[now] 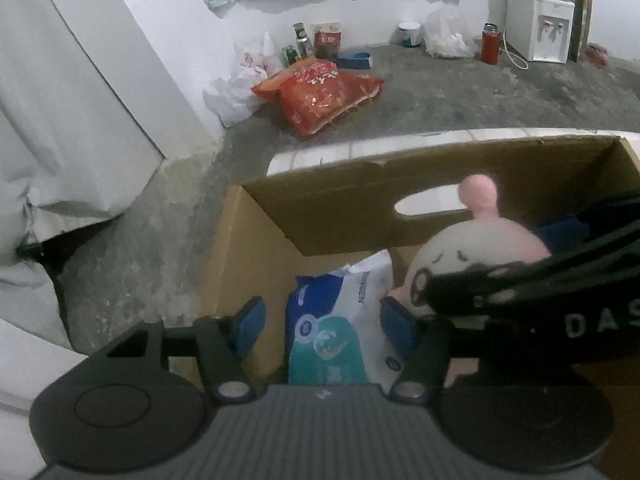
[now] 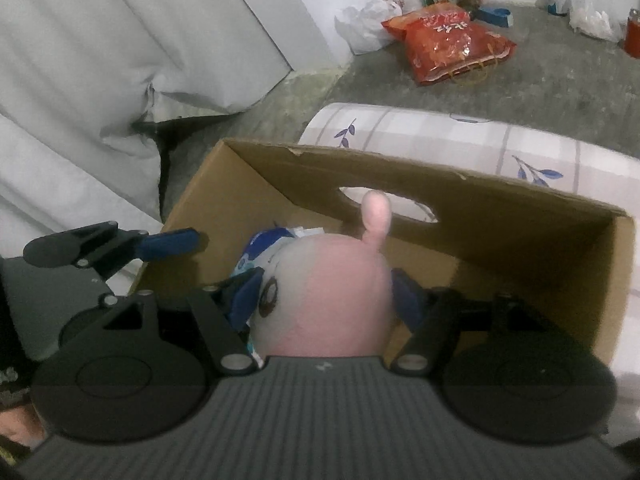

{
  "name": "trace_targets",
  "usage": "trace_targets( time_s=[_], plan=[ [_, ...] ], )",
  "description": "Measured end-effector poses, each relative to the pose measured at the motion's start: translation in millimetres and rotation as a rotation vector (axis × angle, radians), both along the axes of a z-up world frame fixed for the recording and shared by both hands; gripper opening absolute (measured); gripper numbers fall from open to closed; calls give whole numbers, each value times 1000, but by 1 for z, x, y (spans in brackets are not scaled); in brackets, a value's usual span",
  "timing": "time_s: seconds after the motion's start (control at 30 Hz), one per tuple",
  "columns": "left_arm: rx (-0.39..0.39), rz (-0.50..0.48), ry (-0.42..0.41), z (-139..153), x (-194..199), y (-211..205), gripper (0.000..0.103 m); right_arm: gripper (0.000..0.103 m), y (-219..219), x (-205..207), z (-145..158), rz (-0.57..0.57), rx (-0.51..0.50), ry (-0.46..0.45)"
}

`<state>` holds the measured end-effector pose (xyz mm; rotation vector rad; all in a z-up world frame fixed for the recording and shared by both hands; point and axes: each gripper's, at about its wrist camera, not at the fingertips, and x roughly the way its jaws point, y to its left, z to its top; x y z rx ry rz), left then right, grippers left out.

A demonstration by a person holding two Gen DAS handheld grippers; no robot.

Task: Organize soft objects
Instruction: 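Lower both items into the box and open both tools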

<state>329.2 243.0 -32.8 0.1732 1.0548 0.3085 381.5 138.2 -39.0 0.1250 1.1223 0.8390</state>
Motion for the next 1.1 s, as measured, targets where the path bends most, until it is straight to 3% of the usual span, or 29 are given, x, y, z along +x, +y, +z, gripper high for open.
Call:
trace_targets(
  time_s=[0.2, 0.43, 0.73, 0.9, 1.1],
  plan=[
    [-1, 13, -9, 8, -3, 2, 72, 73, 3, 3, -6, 1, -13, 18],
    [-65, 50, -17, 13, -9, 12, 75, 79, 4, 2, -1, -10, -43, -18],
    [-105, 61, -30, 21, -21, 12, 75, 79, -3, -2, 11, -10, 17, -15],
    [-154, 72, -68, 41, -41, 7, 81, 79, -43, -22, 49, -30, 150, -73],
    [-180, 3, -159, 80, -84, -27, 83, 79, -143, -71, 114, -97, 255, -211]
  ],
)
